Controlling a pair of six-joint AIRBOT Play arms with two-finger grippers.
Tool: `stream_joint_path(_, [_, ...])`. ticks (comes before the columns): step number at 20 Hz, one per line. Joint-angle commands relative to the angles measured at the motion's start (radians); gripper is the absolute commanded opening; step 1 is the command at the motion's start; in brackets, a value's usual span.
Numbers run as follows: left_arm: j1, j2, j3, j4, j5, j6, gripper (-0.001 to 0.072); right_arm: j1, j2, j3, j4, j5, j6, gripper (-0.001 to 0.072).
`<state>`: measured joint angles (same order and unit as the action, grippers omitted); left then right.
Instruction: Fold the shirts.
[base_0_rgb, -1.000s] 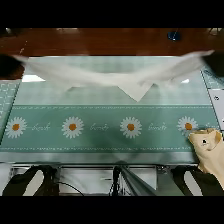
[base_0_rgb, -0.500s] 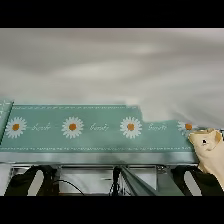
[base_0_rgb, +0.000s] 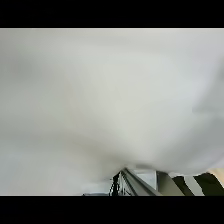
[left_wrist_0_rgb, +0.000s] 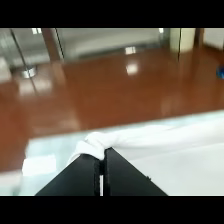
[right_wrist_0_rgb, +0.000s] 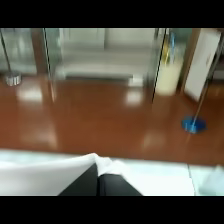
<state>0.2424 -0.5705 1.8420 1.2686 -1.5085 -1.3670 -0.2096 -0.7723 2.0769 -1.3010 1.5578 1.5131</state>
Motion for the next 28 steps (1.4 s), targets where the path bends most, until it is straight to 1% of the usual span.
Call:
stream_joint_path(1, [0.000,-0.039,-0.259,-0.026,0.000,-0.015,0.0024,0.001,-0.187,-0.005,0.076,0.219,-0.003,0.0019])
stream_joint_path(2, [0.000,-0.058,-0.339,-0.069,0.023,-0.014,0.0024,0.002,-0.245,-0.032,0.127,0.232,-0.003,0.0019])
stream_joint_path(3, [0.000,-0.082,-0.419,-0.105,0.067,-0.014,0.0024,0.018,-0.289,-0.070,0.134,0.222,-0.004,0.0019])
stream_joint_path(6, [0.000,-0.177,-0.576,-0.132,0.231,0.014,0.0024,0.115,-0.438,-0.144,0.000,0.147,-0.030,0.0019])
stream_joint_path(8, [0.000,-0.283,-0.599,-0.139,0.280,0.077,0.0024,0.184,-0.549,-0.149,-0.072,0.089,-0.050,0.0019])
stream_joint_path(9, [-0.001,-0.343,-0.598,-0.145,0.297,0.104,0.0025,0.209,-0.601,-0.149,-0.096,0.043,-0.055,0.0020])
stream_joint_path(11, [-0.002,-0.466,-0.597,-0.148,0.329,0.106,0.0025,0.241,-0.697,-0.149,-0.130,-0.072,-0.056,0.0020])
stream_joint_path(14, [-0.016,-0.612,-0.597,-0.148,0.393,0.099,0.0025,0.246,-0.809,-0.149,-0.132,-0.246,-0.055,0.0020])
stream_joint_path(15, [-0.026,-0.645,-0.597,-0.148,0.437,0.099,0.0025,0.245,-0.839,-0.149,-0.132,-0.299,-0.055,0.0020])
stream_joint_path(17, [-0.048,-0.694,-0.597,-0.148,0.571,0.103,0.0025,0.244,-0.883,-0.149,-0.139,-0.396,-0.055,0.0020])
stream_joint_path(19, [-0.086,-0.733,-0.597,-0.148,0.767,0.116,0.0025,0.244,-0.924,-0.149,-0.146,-0.501,-0.055,0.0020])
stream_joint_path(21, [-0.136,-0.767,-0.597,-0.147,0.956,0.201,0.0025,0.244,-0.963,-0.149,-0.146,-0.598,-0.055,0.0020])
stream_joint_path(23, [-0.193,-0.813,-0.595,-0.147,1.130,0.318,0.0025,0.244,-1.002,-0.149,-0.146,-0.678,-0.055,0.0020])
stream_joint_path(24, [-0.220,-0.839,-0.595,-0.147,1.194,0.377,0.0025,0.244,-1.022,-0.149,-0.146,-0.703,-0.055,0.0020])
stream_joint_path(25, [-0.241,-0.866,-0.595,-0.147,1.234,0.408,0.0025,0.244,-1.043,-0.149,-0.146,-0.717,-0.055,0.0020])
stream_joint_path(28, [-0.265,-0.949,-0.595,-0.147,1.275,0.413,0.0025,0.244,-1.103,-0.149,-0.165,-0.724,-0.055,0.0020])
